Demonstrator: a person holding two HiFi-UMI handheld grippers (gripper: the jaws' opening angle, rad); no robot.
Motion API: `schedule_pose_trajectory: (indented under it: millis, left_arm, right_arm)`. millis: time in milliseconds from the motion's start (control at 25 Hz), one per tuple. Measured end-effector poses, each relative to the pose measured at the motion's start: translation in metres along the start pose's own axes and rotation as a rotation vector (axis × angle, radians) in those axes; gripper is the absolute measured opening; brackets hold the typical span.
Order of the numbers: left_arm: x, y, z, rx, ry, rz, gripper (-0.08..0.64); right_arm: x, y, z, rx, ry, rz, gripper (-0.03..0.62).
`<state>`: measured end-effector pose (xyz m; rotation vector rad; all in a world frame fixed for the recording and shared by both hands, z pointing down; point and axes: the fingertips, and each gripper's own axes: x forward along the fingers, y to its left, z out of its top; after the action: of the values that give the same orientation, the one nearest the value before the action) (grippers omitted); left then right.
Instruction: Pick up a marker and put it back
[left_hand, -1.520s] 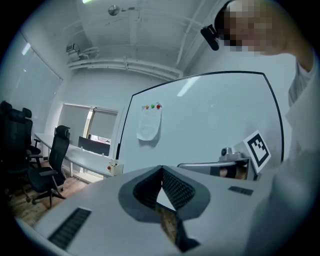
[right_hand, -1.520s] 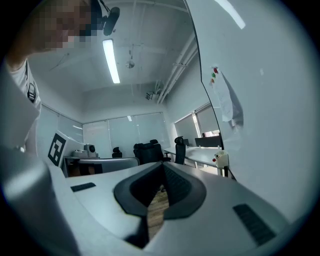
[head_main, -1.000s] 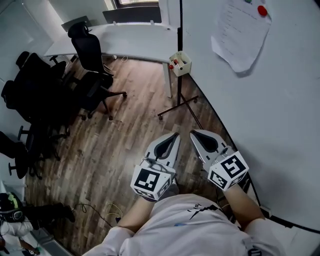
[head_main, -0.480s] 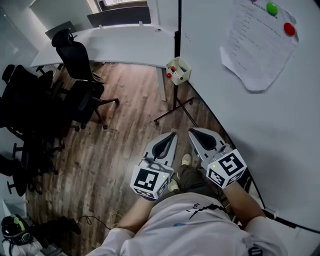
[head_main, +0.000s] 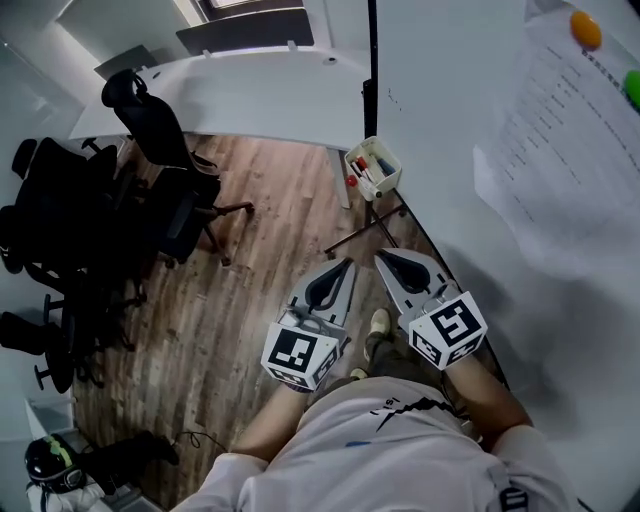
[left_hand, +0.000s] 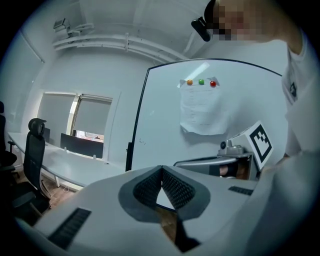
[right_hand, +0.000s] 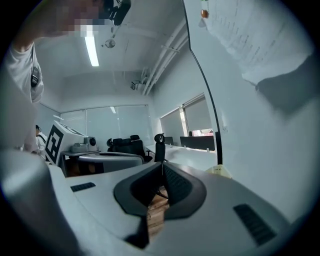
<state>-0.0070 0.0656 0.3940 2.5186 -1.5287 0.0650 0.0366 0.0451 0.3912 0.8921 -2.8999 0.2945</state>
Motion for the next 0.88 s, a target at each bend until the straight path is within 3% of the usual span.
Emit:
schedule_pose_trajectory:
  millis: [200, 640, 880]
  left_arm:
    - [0.037, 0.016, 0.006, -0.011, 0.021, 0.007, 0.011]
    - [0.092, 0.067, -0.020, -0.013, 0.071, -0.013, 0.011]
    - [0.111, 0.088, -0.032, -0.024, 0.094, -0.072, 0.011]
  right_arm:
    - [0.022, -0.035, -0.001, 0.010, 0.027, -0.012, 0.015]
    - [0.071, -0.101, -0.059, 0.071, 0.142, -0.118, 0.020]
    - [0.098, -0.123, -0.088, 0.032, 0.230, -0.207, 0.089]
